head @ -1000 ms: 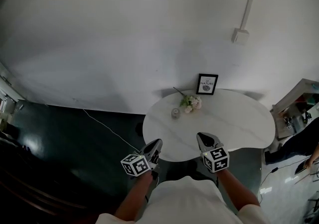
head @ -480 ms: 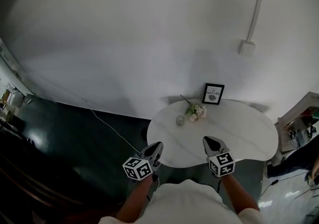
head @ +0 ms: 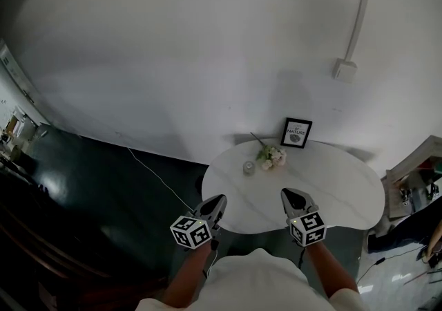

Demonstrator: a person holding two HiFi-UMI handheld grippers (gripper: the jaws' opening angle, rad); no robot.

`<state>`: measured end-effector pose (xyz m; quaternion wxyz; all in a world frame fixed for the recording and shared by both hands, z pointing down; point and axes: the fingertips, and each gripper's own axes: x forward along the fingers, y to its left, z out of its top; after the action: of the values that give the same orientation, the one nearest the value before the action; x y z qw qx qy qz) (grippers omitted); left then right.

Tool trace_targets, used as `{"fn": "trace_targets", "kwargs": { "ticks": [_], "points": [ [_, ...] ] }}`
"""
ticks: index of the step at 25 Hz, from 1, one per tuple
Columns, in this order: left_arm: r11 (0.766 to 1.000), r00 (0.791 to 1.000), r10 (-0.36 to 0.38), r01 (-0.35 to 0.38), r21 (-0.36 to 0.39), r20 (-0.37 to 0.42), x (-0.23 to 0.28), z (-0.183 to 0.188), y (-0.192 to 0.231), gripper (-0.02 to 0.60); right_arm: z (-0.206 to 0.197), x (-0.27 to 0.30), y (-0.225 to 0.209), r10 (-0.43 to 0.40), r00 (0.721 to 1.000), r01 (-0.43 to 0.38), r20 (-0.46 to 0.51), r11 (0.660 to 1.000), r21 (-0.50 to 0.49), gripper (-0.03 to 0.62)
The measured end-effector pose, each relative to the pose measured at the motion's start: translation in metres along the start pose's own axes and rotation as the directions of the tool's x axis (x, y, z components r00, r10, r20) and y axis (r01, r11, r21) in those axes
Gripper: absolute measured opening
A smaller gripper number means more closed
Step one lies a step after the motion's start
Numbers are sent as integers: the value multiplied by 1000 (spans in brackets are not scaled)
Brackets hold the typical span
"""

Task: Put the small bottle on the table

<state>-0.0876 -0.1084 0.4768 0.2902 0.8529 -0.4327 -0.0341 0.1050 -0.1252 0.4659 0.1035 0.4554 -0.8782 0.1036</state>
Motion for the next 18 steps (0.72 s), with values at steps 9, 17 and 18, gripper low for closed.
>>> {"fn": "trace_targets", "kwargs": {
  "ticks": [9,17,18],
  "points": [
    [1000,1000,8,-8,3,1,-3,-2,-3,5,-3,-5,-1,2,1000,-2,0,1000,7,11],
    [1000,1000,9,-9,4,-6,-4,-3,-5,5,-8,-8,-2,-9,1000,10,-16,1000,19,11],
    [1000,1000,9,-9,3,-8,-4,-4,-5,5,-9,-7,-2,-9,1000,9,-15,1000,21,11]
  ]
}}
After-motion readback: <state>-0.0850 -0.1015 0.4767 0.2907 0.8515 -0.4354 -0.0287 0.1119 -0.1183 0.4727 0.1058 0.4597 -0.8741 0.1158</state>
